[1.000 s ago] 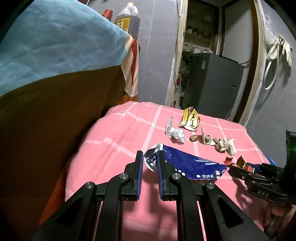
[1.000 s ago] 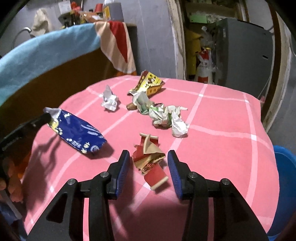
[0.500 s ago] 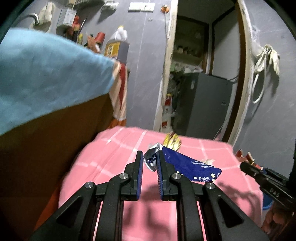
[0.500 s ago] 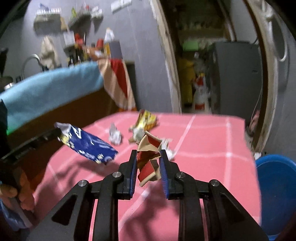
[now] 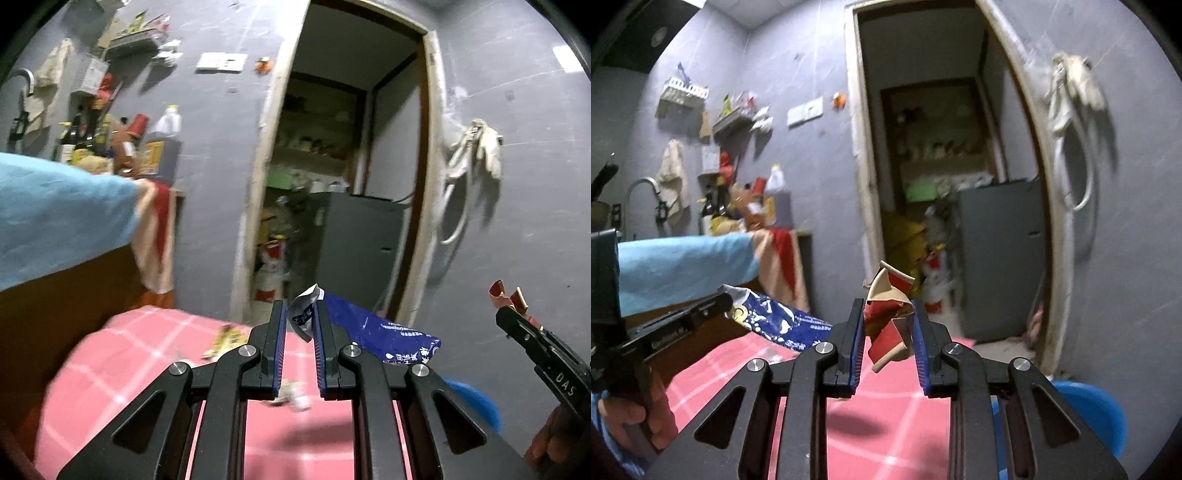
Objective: Collect trash
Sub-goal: 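Carry the blue bag and red-white wrapper to the bucket and open both grippers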
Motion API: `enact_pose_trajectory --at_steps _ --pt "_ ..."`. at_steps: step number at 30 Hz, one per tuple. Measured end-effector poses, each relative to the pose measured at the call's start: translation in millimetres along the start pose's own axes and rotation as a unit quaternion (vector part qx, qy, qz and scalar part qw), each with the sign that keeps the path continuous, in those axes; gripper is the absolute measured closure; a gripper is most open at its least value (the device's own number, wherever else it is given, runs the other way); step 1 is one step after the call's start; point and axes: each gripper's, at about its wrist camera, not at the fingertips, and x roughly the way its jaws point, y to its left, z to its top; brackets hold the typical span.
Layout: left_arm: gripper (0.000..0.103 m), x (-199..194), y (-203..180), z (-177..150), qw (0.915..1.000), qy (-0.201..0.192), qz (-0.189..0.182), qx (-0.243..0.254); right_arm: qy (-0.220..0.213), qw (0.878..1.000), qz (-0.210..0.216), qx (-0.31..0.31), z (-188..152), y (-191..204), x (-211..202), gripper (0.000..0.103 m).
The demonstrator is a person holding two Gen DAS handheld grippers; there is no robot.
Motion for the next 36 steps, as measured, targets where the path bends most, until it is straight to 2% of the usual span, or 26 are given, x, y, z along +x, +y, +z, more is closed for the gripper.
enact_pose_trajectory --at_steps 7,11,15,25,31,36 --pt "0.092 25 -58 -7 0.9989 -0.015 -0.046 0.002 -0.035 0.996 -0.083 0.006 -4 -41 -25 0.081" --pt "0.092 39 -85 -16 0.9977 -0.005 -0.066 0.012 -0.044 0.991 -0.127 0.009 -10 -64 -33 0.081" --pt "0.091 53 -107 -28 0.996 0.015 -0.082 0.03 -0.039 0.987 -0.153 0.021 -19 -86 -35 0.081" --pt "0.091 96 -143 -53 0.9849 0.111 -0.125 0.045 0.0 0.982 -0.177 0.069 -49 -126 -27 0.081" --pt "0.091 122 -154 -69 0.9789 0.165 -0.112 0.047 0.039 0.979 -0.178 0.094 -70 -142 -12 0.081" --pt "0.091 142 -155 -83 0.9683 0.22 -0.114 0.031 0.072 0.975 -0.173 0.121 -82 -153 1 0.079"
